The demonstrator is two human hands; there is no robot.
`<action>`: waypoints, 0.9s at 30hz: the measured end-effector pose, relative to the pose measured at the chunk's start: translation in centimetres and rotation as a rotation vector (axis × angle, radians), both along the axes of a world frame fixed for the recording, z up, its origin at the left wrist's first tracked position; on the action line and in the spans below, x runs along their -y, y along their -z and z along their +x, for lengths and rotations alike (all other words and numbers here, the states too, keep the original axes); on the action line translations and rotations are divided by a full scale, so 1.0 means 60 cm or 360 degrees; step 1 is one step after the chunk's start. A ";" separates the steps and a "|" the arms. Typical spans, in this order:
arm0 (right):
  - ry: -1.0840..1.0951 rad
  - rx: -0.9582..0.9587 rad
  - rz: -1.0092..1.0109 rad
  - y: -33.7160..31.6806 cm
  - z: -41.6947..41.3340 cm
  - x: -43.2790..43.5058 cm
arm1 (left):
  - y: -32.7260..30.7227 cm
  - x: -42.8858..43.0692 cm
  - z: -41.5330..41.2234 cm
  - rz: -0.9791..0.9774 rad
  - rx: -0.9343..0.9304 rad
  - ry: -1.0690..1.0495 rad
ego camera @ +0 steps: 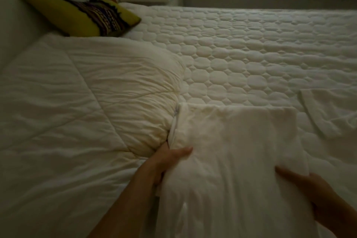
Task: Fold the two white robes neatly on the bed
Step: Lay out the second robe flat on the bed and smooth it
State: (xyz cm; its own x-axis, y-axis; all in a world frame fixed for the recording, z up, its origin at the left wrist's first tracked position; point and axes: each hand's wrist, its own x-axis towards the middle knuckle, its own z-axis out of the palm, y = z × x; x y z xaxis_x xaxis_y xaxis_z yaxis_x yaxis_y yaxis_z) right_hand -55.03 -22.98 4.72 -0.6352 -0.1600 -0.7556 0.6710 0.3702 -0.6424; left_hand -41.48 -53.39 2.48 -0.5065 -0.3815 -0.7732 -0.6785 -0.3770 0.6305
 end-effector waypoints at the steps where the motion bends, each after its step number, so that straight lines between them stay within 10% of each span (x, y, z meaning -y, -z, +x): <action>1: 0.0001 -0.0027 0.0000 -0.013 0.007 0.006 | -0.004 0.003 0.002 -0.0025 -0.0050 -0.0011; 7: 0.0089 -0.0087 -0.0007 -0.127 0.030 0.045 | -0.131 0.071 0.011 -0.0130 -0.0310 0.0046; 14: 0.0007 -0.0354 -0.0730 -0.266 0.074 0.300 | -0.412 0.322 0.083 -0.0603 -0.0414 0.0196; 18: -0.0093 -0.0293 -0.0731 -0.226 0.103 0.488 | -0.431 0.473 0.146 -0.0986 -0.0065 0.0029; 21: -0.0294 -0.0265 -0.0534 -0.161 0.135 0.570 | -0.342 0.525 0.192 -0.1550 0.0777 0.0285; 27: -0.0679 -0.1752 0.0177 -0.140 0.185 0.643 | -0.202 0.437 0.162 -0.2230 0.0488 0.1140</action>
